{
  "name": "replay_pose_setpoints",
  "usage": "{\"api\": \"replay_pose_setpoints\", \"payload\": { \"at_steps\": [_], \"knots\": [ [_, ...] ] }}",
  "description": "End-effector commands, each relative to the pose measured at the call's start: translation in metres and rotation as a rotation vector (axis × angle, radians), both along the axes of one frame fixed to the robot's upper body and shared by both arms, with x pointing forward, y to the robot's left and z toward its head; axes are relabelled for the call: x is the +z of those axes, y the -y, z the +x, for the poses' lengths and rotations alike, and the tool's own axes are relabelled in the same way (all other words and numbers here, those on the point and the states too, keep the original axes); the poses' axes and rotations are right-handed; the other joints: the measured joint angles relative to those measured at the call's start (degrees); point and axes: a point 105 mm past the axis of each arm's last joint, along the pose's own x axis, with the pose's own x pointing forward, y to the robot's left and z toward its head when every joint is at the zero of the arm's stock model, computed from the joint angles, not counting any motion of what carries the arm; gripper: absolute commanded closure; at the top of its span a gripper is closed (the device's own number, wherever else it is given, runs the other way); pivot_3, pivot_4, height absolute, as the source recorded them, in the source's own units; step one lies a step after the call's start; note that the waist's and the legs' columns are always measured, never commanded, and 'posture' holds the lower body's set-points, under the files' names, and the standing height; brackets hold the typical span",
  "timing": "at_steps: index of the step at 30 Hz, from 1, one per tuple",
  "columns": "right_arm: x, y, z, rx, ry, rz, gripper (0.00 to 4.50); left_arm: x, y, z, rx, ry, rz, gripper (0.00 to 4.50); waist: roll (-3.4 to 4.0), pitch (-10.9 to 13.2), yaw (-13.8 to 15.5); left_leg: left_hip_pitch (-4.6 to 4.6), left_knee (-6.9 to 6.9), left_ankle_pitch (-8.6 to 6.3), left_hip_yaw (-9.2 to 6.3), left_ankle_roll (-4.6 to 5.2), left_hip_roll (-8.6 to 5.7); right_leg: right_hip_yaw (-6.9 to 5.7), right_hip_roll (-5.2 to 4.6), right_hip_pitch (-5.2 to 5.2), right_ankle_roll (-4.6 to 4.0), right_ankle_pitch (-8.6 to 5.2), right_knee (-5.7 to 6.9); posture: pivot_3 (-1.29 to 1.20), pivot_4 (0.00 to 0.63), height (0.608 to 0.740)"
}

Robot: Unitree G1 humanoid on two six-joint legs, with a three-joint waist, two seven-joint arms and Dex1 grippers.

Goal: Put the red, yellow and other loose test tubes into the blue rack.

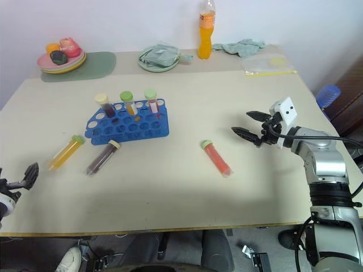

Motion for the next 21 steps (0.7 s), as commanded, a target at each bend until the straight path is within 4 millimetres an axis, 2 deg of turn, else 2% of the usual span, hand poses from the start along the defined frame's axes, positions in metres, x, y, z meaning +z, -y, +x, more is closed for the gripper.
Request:
{"api": "replay_pose_setpoints", "payload": {
  "at_steps": [1,9,13,16,21],
  "knots": [
    [0.012,-0.002,0.003,0.012,0.045,0.000,0.11,0.013,0.002,0.000,0.005,0.046,0.036,0.07,0.00,0.0,0.0,0.00,0.00,0.00,0.00,0.00,0.00,0.00,0.00,0.00,0.00,0.00,0.00,0.00,0.150,0.740],
    [0.011,-0.006,0.002,0.016,0.048,-0.008,0.11,0.016,-0.004,0.003,0.014,0.067,0.038,0.07,0.00,0.0,0.0,0.00,0.01,0.00,0.01,0.00,-0.01,0.00,0.00,0.01,0.00,0.00,-0.01,0.00,0.150,0.740],
    [0.010,-0.006,0.002,0.001,0.033,-0.013,0.11,0.027,0.004,0.018,-0.027,0.122,0.045,0.07,0.00,0.0,0.1,0.00,0.01,0.00,0.00,0.00,0.00,0.00,0.01,0.00,0.00,0.00,0.00,0.00,0.150,0.740],
    [0.013,-0.013,0.000,0.008,0.035,-0.006,0.11,0.031,0.009,0.024,-0.057,0.148,0.039,0.07,0.00,0.0,0.0,0.00,0.02,-0.01,0.01,0.00,-0.02,0.01,-0.01,0.01,0.00,0.00,-0.02,0.00,0.150,0.740],
    [0.022,-0.020,-0.007,-0.006,0.011,0.001,0.11,0.035,0.033,0.044,-0.173,0.181,0.017,0.07,0.00,0.0,0.0,0.00,0.02,-0.01,0.00,0.01,-0.01,0.02,0.01,0.00,0.02,0.01,0.00,0.00,0.150,0.740]
  ]
}}
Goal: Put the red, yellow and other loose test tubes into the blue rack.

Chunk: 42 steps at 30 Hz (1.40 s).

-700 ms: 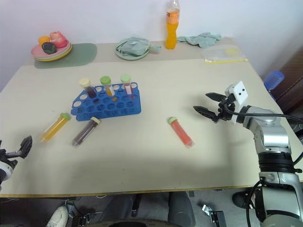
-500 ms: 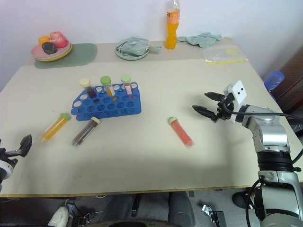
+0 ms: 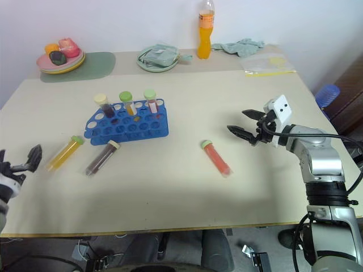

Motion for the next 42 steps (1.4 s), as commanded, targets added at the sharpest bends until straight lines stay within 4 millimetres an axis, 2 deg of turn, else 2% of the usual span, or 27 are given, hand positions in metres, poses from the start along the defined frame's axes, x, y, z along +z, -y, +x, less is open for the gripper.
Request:
{"api": "replay_pose_setpoints", "payload": {
  "at_steps": [1,4,6,9,13,15,19,25,32,35,40,41,42],
  "knots": [
    [0.022,-0.011,-0.010,0.020,0.023,0.002,0.11,0.011,0.028,0.016,-0.151,0.039,0.020,0.07,0.00,0.0,0.0,0.00,0.00,0.00,0.01,0.00,-0.01,0.01,-0.01,0.00,0.00,0.00,-0.01,0.00,0.150,0.740],
    [0.022,-0.030,-0.025,0.042,-0.074,-0.052,0.11,0.008,0.081,0.036,-0.430,0.019,0.020,0.07,0.02,0.0,0.6,-0.03,0.03,0.00,-0.01,0.00,-0.01,0.00,-0.01,-0.01,0.00,0.00,0.01,0.00,0.150,0.740],
    [0.015,-0.036,-0.030,0.026,-0.159,-0.127,0.11,0.005,0.102,0.038,-0.542,0.003,0.033,0.07,0.00,0.0,0.8,-0.04,0.04,-0.01,0.00,0.01,-0.01,0.01,-0.02,0.00,-0.01,0.00,-0.03,0.00,0.150,0.740],
    [0.004,-0.037,-0.031,-0.081,-0.361,-0.152,0.11,-0.001,0.126,0.038,-0.672,-0.019,0.030,0.07,0.01,0.0,0.2,-0.04,0.02,-0.05,0.03,0.08,0.01,0.15,-0.01,-0.08,-0.02,0.00,-0.05,0.00,0.150,0.740],
    [0.007,-0.046,-0.037,-0.120,-0.508,-0.196,0.11,-0.014,0.168,0.029,-0.897,-0.070,0.053,0.07,0.02,0.0,0.1,-0.13,0.02,-0.05,0.03,0.08,0.00,0.15,-0.02,-0.18,-0.05,0.00,-0.04,0.00,0.150,0.740],
    [0.009,-0.049,-0.039,-0.127,-0.537,-0.213,0.11,-0.019,0.178,0.024,-0.963,-0.086,0.061,0.07,0.02,0.0,0.1,-0.22,0.03,-0.05,0.04,0.08,-0.01,0.15,-0.03,-0.25,-0.05,0.00,-0.05,0.00,0.150,0.740],
    [-0.002,-0.057,-0.026,-0.139,-0.659,-0.219,0.11,-0.031,0.213,0.008,-1.166,-0.103,0.103,0.07,0.02,0.0,-0.1,-0.28,0.02,-0.06,0.10,0.10,-0.02,0.12,-0.04,-0.28,-0.04,0.01,-0.07,0.00,0.150,0.740],
    [-0.015,-0.069,-0.021,-0.133,-0.777,-0.246,0.11,-0.031,0.232,-0.001,-1.254,-0.071,0.094,0.07,0.03,0.0,-0.1,-0.37,0.01,-0.06,0.11,0.12,-0.02,0.12,-0.06,-0.37,-0.03,0.04,-0.07,0.00,0.150,0.740],
    [-0.025,-0.073,-0.018,-0.168,-0.849,-0.264,0.11,-0.035,0.234,-0.010,-1.255,-0.081,0.104,0.07,0.04,0.0,-0.2,-0.50,0.04,-0.05,0.11,0.13,-0.03,0.12,-0.04,-0.50,0.06,0.09,-0.03,0.00,0.150,0.740],
    [-0.027,-0.075,-0.017,-0.179,-0.881,-0.259,0.94,-0.036,0.234,-0.011,-1.248,-0.080,0.107,0.00,0.04,0.0,-0.2,-0.49,0.05,-0.05,0.11,0.13,-0.02,0.12,-0.02,-0.50,0.06,0.09,-0.03,0.00,0.150,0.740],
    [-0.025,-0.082,-0.020,-0.157,-0.902,-0.248,3.43,-0.036,0.236,-0.011,-1.244,-0.075,0.113,0.00,0.04,0.0,-0.2,-0.50,0.05,-0.05,0.11,0.13,-0.03,0.12,-0.02,-0.50,0.07,0.10,-0.02,0.00,0.150,0.740],
    [-0.024,-0.082,-0.020,-0.156,-0.896,-0.250,3.78,-0.036,0.236,-0.010,-1.243,-0.074,0.113,0.00,0.04,0.0,-0.2,-0.50,0.05,-0.05,0.11,0.14,-0.03,0.12,-0.02,-0.50,0.07,0.10,-0.02,0.00,0.150,0.740],
    [-0.023,-0.083,-0.021,-0.152,-0.891,-0.247,3.78,-0.036,0.236,-0.010,-1.242,-0.074,0.113,0.00,0.04,0.0,-0.2,-0.50,0.06,-0.05,0.11,0.14,-0.03,0.12,-0.02,-0.50,0.07,0.10,-0.02,0.00,0.150,0.740]
  ]
}}
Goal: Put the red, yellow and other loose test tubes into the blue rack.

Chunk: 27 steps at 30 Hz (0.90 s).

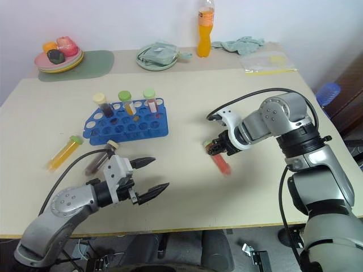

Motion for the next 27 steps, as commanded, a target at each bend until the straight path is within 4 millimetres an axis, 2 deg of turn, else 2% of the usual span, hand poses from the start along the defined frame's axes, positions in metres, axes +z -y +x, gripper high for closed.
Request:
{"api": "replay_pose_setpoints", "payload": {
  "at_steps": [1,2,4,8,10,13,16,19,21,24,27],
  "knots": [
    [0.013,-0.005,0.000,0.020,0.034,0.018,3.78,0.010,0.003,-0.002,-0.011,0.055,-0.012,0.00,0.00,0.0,0.0,0.00,0.00,0.00,0.00,0.00,0.00,0.00,0.00,0.00,0.00,0.00,0.00,0.00,0.150,0.740],
    [0.017,-0.009,-0.001,0.030,0.053,0.055,3.78,0.010,0.002,-0.001,-0.006,0.055,-0.009,0.00,0.00,0.0,0.0,0.00,0.00,0.00,0.00,0.00,0.00,0.00,0.00,0.00,0.00,0.00,0.01,0.00,0.150,0.740],
    [0.037,-0.023,-0.001,0.098,0.218,0.143,3.78,0.008,-0.005,0.003,0.034,0.053,-0.009,0.00,0.01,0.0,0.1,-0.02,0.00,0.00,0.00,0.00,0.00,0.00,0.00,-0.02,0.01,0.01,0.00,0.00,0.150,0.740],
    [0.076,-0.047,0.003,0.288,0.819,0.213,3.78,0.014,-0.033,0.021,0.234,0.054,-0.106,0.00,0.02,0.0,0.1,-0.16,0.02,-0.01,-0.01,0.02,-0.02,-0.02,0.04,-0.16,0.14,0.06,0.01,0.00,0.150,0.740],
    [0.083,-0.053,0.004,0.289,0.924,0.313,3.78,0.018,-0.048,0.030,0.344,0.076,-0.141,0.00,0.00,0.0,-0.1,-0.16,0.09,0.00,0.01,0.01,-0.08,-0.02,0.08,-0.15,0.20,0.09,0.05,0.00,0.150,0.740],
    [0.097,-0.065,0.011,0.219,1.131,0.514,3.78,0.025,-0.084,0.047,0.579,0.150,-0.186,0.00,-0.03,0.0,-0.3,-0.06,0.11,0.02,0.03,-0.02,-0.02,0.01,0.15,-0.10,0.17,0.17,0.09,0.00,0.150,0.740],
    [0.094,-0.088,0.018,0.168,1.305,0.563,3.78,0.033,-0.107,0.054,0.725,0.218,-0.243,0.00,-0.03,0.0,-0.2,-0.01,0.11,0.07,-0.01,-0.11,0.02,0.03,0.24,-0.09,0.10,0.22,0.13,0.00,0.150,0.740],
    [0.090,-0.109,0.021,0.143,1.395,0.595,3.78,0.033,-0.115,0.057,0.769,0.237,-0.244,0.00,-0.04,-0.1,-0.2,-0.01,0.11,0.13,-0.02,-0.21,0.01,0.07,0.25,-0.11,0.09,0.24,0.13,0.00,0.150,0.740],
    [0.089,-0.119,0.022,0.134,1.434,0.610,3.78,0.031,-0.118,0.057,0.782,0.243,-0.239,0.00,-0.04,-0.1,-0.1,-0.01,0.10,0.24,-0.02,-0.40,0.00,0.09,0.25,-0.12,0.08,0.25,0.14,0.00,0.150,0.740],
    [0.076,-0.143,0.025,0.105,1.438,0.647,3.78,0.029,-0.125,0.058,0.812,0.254,-0.227,0.00,-0.06,-0.1,-0.3,0.02,0.06,0.24,-0.04,-0.41,0.01,0.11,0.30,-0.12,0.05,0.27,0.14,0.00,0.150,0.740],
    [0.066,-0.153,0.027,0.106,1.442,0.643,3.78,0.029,-0.128,0.059,0.821,0.260,-0.218,0.00,-0.05,-0.1,-0.4,0.05,-0.01,0.24,-0.05,-0.41,0.04,0.16,0.39,-0.18,0.02,0.29,0.17,0.00,0.150,0.740]
  ]
}}
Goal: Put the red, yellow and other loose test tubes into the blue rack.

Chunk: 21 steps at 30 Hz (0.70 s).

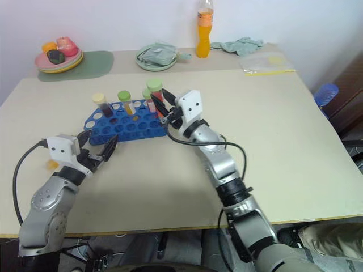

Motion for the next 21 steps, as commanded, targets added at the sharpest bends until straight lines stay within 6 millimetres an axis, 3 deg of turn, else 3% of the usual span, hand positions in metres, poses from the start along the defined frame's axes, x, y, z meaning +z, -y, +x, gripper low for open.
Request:
{"api": "replay_pose_setpoints", "payload": {
  "at_steps": [1,13,21],
  "knots": [
    [0.008,-0.008,-0.001,0.002,0.079,0.006,3.78,0.011,-0.006,-0.001,0.020,0.050,0.023,0.00,0.01,0.0,0.0,0.00,0.00,0.00,0.00,0.00,0.01,0.01,0.01,-0.01,0.00,0.00,0.00,0.00,0.150,0.740],
    [-0.006,-0.028,0.004,0.049,0.046,-0.022,3.78,0.013,0.008,-0.006,0.001,0.030,0.015,0.00,0.02,0.0,-0.1,0.02,-0.02,-0.01,-0.02,0.01,0.08,0.04,0.10,-0.03,-0.04,0.02,0.03,0.00,0.150,0.740],
    [-0.015,-0.032,0.005,0.051,0.009,-0.028,3.78,0.014,0.012,-0.007,-0.011,0.024,0.013,0.00,0.02,0.0,-0.2,0.04,-0.02,-0.01,-0.01,0.00,0.10,0.05,0.12,-0.03,-0.06,0.03,0.04,0.00,0.150,0.740]
  ]
}}
